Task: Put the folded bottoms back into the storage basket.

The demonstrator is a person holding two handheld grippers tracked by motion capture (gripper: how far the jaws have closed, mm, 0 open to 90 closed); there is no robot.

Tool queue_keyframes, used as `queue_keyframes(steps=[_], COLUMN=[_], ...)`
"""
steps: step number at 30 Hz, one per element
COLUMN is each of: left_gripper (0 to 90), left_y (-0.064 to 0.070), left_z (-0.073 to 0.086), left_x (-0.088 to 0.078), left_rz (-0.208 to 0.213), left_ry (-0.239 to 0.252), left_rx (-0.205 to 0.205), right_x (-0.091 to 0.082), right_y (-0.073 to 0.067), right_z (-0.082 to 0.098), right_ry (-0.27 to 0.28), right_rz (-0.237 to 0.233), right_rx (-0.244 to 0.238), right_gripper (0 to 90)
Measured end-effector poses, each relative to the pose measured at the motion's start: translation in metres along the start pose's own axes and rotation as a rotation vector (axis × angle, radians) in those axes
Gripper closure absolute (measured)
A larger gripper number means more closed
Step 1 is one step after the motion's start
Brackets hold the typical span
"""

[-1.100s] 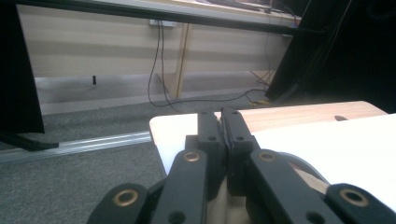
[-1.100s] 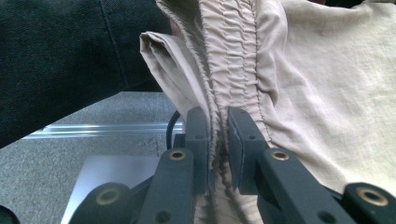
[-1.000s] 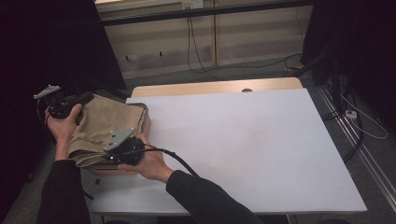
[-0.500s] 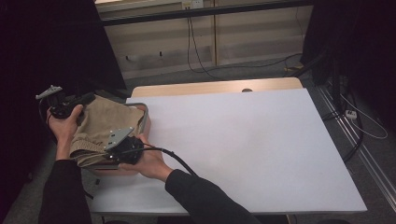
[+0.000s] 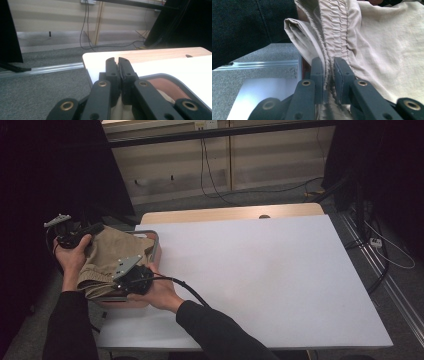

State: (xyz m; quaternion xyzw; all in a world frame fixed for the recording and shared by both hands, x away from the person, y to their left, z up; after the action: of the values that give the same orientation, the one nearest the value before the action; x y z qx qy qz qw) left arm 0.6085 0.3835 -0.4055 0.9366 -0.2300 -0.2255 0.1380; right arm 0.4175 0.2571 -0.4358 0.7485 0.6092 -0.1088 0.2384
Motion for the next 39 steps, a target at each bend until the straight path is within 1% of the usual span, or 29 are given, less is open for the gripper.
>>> queue_keyframes(steps=[2,3,4,6,7,10,11,12,16,18,21,24,26,28,30,32,33,35,36,37,39], left_gripper=[87.7,87.7,87.7,87.7,87.7,87.7,87.7,87.6,87.6,87.6,87.5,87.2,86.9,86.7,86.3,85.4,84.8,79.9,77.9,74.5,68.0], left_y=[-0.003,-0.004,-0.004,-0.006,-0.005,-0.006,-0.005,-0.006,-0.005,-0.005,-0.004,-0.004,-0.003,-0.003,-0.002,-0.002,-0.002,-0.003,-0.003,-0.004,-0.004], left_z=[0.002,0.003,0.005,0.007,0.007,0.009,0.01,0.011,0.017,0.02,0.022,0.025,0.027,0.029,0.029,0.03,0.031,0.032,0.032,0.033,0.035], left_x=[0.0,0.001,0.001,0.001,0.002,0.002,0.003,0.003,0.005,0.006,0.007,0.008,0.009,0.009,0.008,0.008,0.008,0.008,0.008,0.008,0.007], left_rz=[-0.006,-0.008,-0.009,-0.012,-0.008,-0.001,0.004,0.003,0.005,0.004,0.01,0.01,0.011,0.011,0.012,0.007,0.004,-0.008,-0.02,-0.033,-0.04], left_ry=[-0.005,-0.006,-0.012,-0.025,-0.015,-0.018,-0.02,-0.028,-0.043,-0.059,-0.06,-0.075,-0.078,-0.087,-0.084,-0.088,-0.092,-0.096,-0.096,-0.105,-0.106], left_rx=[-0.002,-0.006,-0.001,0.008,-0.001,-0.002,-0.006,0.006,0.008,0.018,0.011,0.021,0.023,0.027,0.023,0.022,0.029,0.033,0.042,0.056,0.069], right_x=[0.003,0.005,0.007,0.01,0.011,0.014,0.014,0.014,0.012,0.011,0.009,0.009,0.007,0.005,0.002,0.0,-0.001,-0.002,-0.003,-0.004,-0.008], right_y=[0.001,0.003,0.004,0.004,0.002,0.001,0.001,0.0,-0.002,-0.002,-0.003,-0.003,-0.004,-0.003,0.0,0.004,0.004,0.005,0.005,0.005,0.006], right_z=[0.003,0.006,0.009,0.013,0.015,0.016,0.015,0.015,0.015,0.016,0.016,0.016,0.015,0.014,0.015,0.016,0.017,0.019,0.019,0.019,0.015], right_ry=[-0.008,-0.02,-0.031,-0.042,-0.043,-0.049,-0.047,-0.047,-0.049,-0.052,-0.053,-0.05,-0.035,-0.037,-0.041,-0.027,-0.024,-0.021,-0.015,-0.004,0.032], right_rz=[-0.001,-0.002,0.001,-0.01,-0.013,-0.016,-0.016,-0.018,-0.03,-0.038,-0.049,-0.054,-0.069,-0.062,-0.055,-0.05,-0.05,-0.054,-0.054,-0.049,-0.035], right_rx=[-0.002,0.003,0.005,0.015,0.017,0.018,0.016,0.014,0.018,0.017,0.021,0.027,0.034,0.03,0.039,0.057,0.063,0.075,0.079,0.085,0.104], right_gripper=[78.6,78.6,78.5,78.5,78.5,78.5,78.5,78.5,78.4,78.5,78.5,78.6,79.5,79.3,75.5,72.7,70.8,67.7,66.2,63.4,57.3])
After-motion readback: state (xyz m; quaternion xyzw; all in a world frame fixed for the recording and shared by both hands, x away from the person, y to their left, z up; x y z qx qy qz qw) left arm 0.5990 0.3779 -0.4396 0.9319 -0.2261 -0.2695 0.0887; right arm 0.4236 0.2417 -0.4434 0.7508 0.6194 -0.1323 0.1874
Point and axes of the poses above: each handheld gripper's, and its own axes: x roughly forward along the jaws, z roughly out of its underside, y roughly to its right, the point moved 10 cm from there along x, roughly forward along the jaws, and after that the axes turned 9 degrees about -x, right-handed, at the moved point
